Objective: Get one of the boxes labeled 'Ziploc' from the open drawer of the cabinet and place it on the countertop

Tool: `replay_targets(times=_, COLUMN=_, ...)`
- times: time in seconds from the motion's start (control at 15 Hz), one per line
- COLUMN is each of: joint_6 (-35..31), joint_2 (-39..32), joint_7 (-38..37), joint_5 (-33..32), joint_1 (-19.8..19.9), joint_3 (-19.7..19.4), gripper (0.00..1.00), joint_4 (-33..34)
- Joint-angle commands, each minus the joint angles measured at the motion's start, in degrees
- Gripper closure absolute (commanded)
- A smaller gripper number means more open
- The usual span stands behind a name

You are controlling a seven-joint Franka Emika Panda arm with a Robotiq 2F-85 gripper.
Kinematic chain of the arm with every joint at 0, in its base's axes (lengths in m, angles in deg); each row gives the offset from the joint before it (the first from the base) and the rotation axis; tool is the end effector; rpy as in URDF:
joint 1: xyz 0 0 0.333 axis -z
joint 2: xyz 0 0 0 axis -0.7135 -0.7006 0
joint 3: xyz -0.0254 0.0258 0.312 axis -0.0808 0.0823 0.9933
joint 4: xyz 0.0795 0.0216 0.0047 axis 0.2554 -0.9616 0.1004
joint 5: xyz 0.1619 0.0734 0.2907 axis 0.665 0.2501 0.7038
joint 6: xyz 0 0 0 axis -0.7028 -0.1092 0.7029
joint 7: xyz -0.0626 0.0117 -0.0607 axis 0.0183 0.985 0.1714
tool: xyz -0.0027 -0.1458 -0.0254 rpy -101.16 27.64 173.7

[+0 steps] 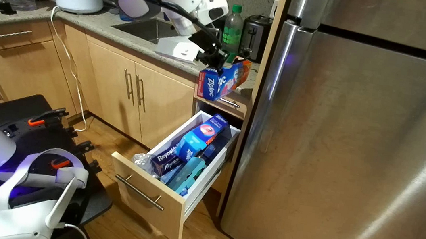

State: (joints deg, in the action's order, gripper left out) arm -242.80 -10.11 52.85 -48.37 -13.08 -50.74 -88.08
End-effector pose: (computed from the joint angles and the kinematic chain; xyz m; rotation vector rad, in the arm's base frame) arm 0.4615 -0.2465 0.3600 2.7932 0.1507 0.8755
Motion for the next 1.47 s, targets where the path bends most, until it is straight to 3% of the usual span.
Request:
replay_targets(times=0.0, joint_6=-2.3, joint_2=-1.7, joint_7=5.0, joint_5=4.5, joint_1=-0.1, joint_3=1.8, gripper=0.98, joint_4=2.7)
replay_targets(times=0.87, joint_6=-5.9, joint_2=-8.0, joint_7=3.2, joint_5=3.0, joint_1=-2.3, joint_3=3.3, gripper=0.97, joint_4=8.8)
replay_targets(times=1.4, joint_6=-4.3, joint_2=-7.7, joint_7=3.4, joint_5=2.2, joint_1=-2.2, joint_3=2.8, gripper=0.97, joint_4=8.2)
